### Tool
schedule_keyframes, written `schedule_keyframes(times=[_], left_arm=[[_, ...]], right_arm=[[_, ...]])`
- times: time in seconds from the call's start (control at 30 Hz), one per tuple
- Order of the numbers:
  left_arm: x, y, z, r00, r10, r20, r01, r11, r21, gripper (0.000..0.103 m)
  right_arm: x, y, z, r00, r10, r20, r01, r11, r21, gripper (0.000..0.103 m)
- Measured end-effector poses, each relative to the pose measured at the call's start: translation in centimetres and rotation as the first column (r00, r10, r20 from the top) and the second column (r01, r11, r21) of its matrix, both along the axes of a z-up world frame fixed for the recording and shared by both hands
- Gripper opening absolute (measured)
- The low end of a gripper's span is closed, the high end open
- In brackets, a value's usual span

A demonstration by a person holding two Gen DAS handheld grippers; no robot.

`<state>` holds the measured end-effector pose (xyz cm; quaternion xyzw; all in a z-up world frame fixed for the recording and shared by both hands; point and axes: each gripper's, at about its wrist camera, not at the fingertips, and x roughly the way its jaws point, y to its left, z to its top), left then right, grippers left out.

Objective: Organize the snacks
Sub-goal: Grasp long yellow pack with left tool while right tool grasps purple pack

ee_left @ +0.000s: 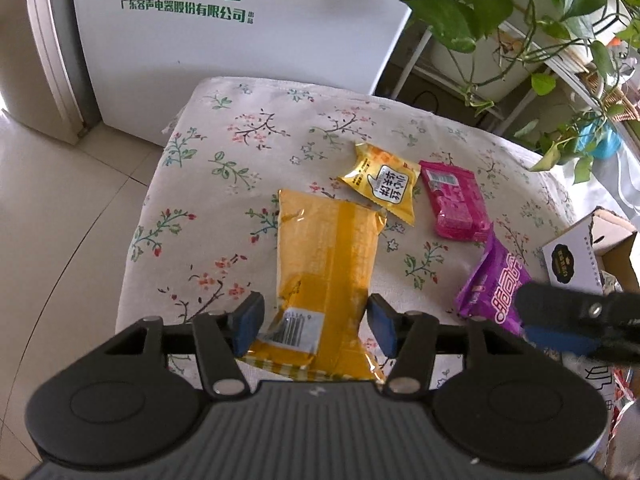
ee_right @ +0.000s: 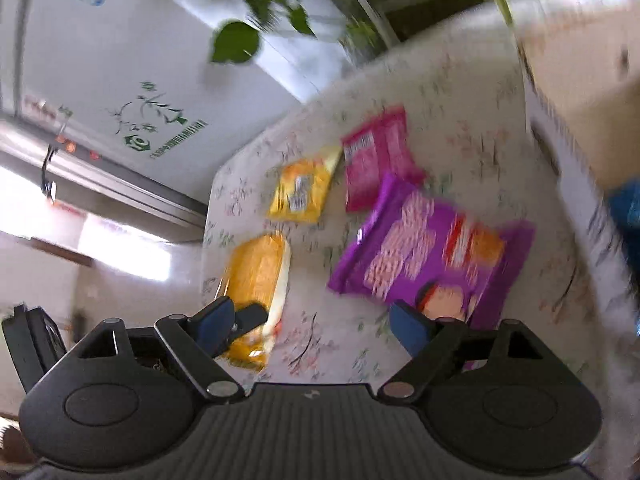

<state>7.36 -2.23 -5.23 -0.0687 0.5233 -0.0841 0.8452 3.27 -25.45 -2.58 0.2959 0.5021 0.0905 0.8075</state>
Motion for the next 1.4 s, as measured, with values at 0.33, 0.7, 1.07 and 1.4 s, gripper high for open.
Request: schedule_keyframes(times=[0.33,0.7,1.07,1.4], left_arm=[[0.4,-1.5,-0.4,0.998,-0.067,0.021,0.066,0.997,0.035,0.065],[0.8,-2.4,-1.9,0.982,-0.184,0.036,0.176,0.97,0.166,0.088],[1.0,-2.6,-2.8,0.981,-0.193,0.028,0.183,0.961,0.207,0.103],[0.3,-2.5,-3.0,0.983,-0.162,0.081,0.143,0.968,0.208,0.103]], right_arm=[[1.1,1.7,-0.2,0.985,0.126,0.116,-0.061,0.894,-0.444,0.091],[1.8,2.4,-2.3,0.976,0.219,0.006,-0.194,0.878,-0.438,0.093],[1.9,2.9,-4.0,0.98,0.194,-0.036,-0.189,0.87,-0.456,0.097],[2.1,2.5,-4.6,0.988,0.152,-0.033,-0.148,0.851,-0.504,0.103]])
